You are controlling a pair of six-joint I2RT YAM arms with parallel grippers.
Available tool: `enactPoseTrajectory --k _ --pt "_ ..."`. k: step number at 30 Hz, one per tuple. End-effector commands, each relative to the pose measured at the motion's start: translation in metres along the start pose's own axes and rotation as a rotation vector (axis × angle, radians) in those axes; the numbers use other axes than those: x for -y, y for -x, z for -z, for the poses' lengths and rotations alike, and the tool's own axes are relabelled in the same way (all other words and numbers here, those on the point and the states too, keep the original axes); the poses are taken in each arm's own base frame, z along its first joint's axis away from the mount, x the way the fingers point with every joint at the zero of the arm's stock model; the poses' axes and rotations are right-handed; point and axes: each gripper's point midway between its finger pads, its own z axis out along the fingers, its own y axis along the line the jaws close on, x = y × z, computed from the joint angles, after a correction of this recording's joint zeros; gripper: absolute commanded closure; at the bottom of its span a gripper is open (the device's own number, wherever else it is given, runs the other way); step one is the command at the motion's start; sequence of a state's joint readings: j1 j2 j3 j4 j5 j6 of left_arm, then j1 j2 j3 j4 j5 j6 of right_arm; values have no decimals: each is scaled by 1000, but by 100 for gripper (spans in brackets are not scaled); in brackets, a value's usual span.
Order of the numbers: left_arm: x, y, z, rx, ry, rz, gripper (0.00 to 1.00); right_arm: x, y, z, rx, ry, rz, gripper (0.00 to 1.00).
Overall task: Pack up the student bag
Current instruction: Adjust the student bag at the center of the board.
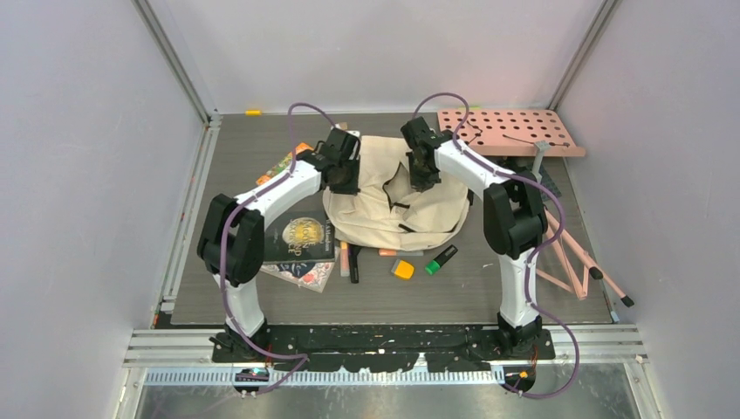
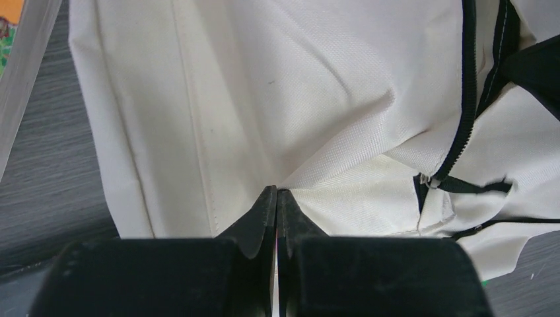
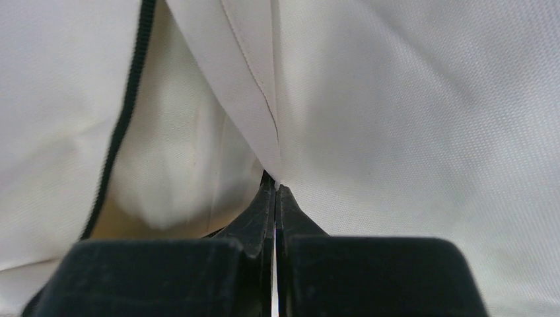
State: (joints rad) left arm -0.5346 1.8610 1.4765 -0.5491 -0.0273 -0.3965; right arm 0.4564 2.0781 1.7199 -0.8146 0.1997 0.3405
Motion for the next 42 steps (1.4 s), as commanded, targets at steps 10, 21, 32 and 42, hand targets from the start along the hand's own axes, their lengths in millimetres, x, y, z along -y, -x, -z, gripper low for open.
enactPoseTrajectory --k 10,21,32,42 --pt "-46 3 9 39 138 90 100 37 -10 -5 -31 -76 -50 100" --pt "-92 -5 26 77 159 326 100 80 -16 -11 -59 -133 -196 100" --pt "-64 32 34 121 44 256 97 49 -1 -9 -44 32 -206 100" --pt "59 74 50 133 -155 85 28 37 11 0 -24 97 -235 100"
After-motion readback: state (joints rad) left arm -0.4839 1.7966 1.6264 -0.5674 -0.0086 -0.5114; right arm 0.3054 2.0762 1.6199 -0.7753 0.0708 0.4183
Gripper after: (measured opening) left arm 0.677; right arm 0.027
